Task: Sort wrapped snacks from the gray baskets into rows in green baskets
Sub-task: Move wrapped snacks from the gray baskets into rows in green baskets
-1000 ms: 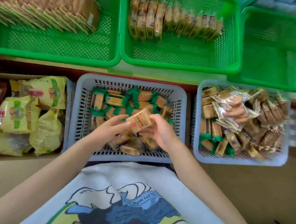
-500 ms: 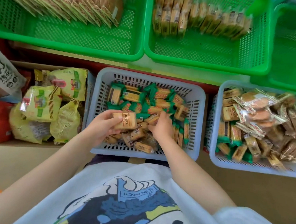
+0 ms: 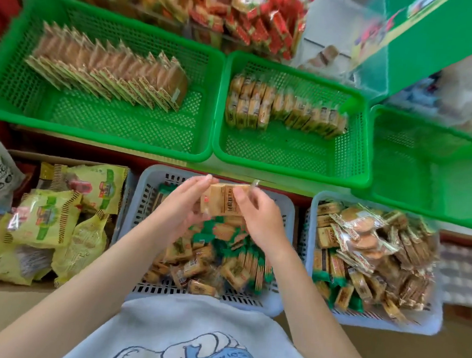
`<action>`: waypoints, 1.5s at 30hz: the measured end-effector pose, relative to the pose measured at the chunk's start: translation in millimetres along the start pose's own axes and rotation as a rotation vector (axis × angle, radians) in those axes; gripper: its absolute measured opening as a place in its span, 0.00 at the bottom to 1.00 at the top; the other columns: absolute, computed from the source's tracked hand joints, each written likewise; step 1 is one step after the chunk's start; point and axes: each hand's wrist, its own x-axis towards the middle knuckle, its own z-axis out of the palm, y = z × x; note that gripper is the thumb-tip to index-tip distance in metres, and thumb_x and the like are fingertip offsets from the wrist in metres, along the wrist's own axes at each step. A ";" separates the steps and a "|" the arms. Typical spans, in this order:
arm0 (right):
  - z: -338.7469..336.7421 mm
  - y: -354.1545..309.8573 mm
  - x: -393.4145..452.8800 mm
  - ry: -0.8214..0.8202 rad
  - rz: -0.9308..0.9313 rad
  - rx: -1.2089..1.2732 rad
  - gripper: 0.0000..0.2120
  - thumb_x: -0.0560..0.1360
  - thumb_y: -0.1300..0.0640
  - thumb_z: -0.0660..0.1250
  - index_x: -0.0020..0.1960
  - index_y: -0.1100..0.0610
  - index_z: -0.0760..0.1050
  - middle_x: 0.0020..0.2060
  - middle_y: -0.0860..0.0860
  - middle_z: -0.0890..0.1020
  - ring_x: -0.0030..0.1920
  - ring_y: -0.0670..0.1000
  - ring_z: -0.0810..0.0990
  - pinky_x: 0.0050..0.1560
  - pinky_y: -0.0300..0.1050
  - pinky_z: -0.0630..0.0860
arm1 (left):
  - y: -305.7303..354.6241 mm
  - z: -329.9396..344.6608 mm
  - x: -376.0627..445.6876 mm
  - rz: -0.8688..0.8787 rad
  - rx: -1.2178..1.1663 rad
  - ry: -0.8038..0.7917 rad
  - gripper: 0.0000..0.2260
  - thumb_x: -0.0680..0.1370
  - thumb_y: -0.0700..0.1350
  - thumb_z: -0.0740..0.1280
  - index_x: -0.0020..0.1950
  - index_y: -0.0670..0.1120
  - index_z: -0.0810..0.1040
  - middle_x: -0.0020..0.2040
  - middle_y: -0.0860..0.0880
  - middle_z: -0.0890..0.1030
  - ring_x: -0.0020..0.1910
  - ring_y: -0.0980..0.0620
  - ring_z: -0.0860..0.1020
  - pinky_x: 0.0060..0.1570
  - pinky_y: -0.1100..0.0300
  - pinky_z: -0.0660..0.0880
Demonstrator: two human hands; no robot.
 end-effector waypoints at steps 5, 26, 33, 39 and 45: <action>-4.4 -23.3 25.1 0.055 -0.017 0.058 0.28 0.79 0.35 0.56 0.68 0.55 0.59 0.60 0.52 0.72 0.59 0.53 0.74 0.57 0.53 0.75 | 31.9 33.0 22.3 0.133 0.102 -0.034 0.12 0.81 0.51 0.65 0.61 0.46 0.76 0.45 0.51 0.82 0.42 0.55 0.80 0.40 0.59 0.73; 7.6 -40.6 215.7 0.128 0.353 0.023 0.40 0.74 0.42 0.73 0.76 0.57 0.58 0.74 0.60 0.61 0.67 0.61 0.72 0.58 0.48 0.72 | 31.6 -16.0 115.3 0.413 1.657 0.256 0.35 0.77 0.73 0.48 0.80 0.64 0.41 0.82 0.47 0.54 0.71 0.46 0.72 0.70 0.49 0.63; 18.2 -28.6 219.6 0.054 0.460 0.212 0.43 0.74 0.38 0.72 0.78 0.53 0.54 0.76 0.55 0.65 0.71 0.58 0.68 0.63 0.53 0.69 | 34.8 -16.1 117.0 0.395 1.534 0.265 0.25 0.82 0.64 0.47 0.79 0.66 0.48 0.82 0.49 0.56 0.66 0.49 0.76 0.67 0.51 0.63; 26.2 -32.4 227.6 -0.075 0.553 0.214 0.64 0.57 0.21 0.70 0.81 0.52 0.52 0.76 0.54 0.67 0.68 0.61 0.75 0.61 0.61 0.78 | 35.9 -15.8 117.2 0.400 1.545 0.264 0.22 0.82 0.64 0.48 0.76 0.64 0.61 0.81 0.48 0.57 0.61 0.47 0.79 0.64 0.51 0.65; 28.6 -35.4 231.7 -0.047 0.573 0.158 0.38 0.79 0.38 0.63 0.77 0.62 0.60 0.67 0.56 0.75 0.56 0.57 0.78 0.48 0.53 0.82 | 31.5 -21.1 120.9 0.499 1.546 0.259 0.20 0.83 0.64 0.49 0.64 0.60 0.74 0.78 0.43 0.65 0.44 0.44 0.81 0.51 0.52 0.69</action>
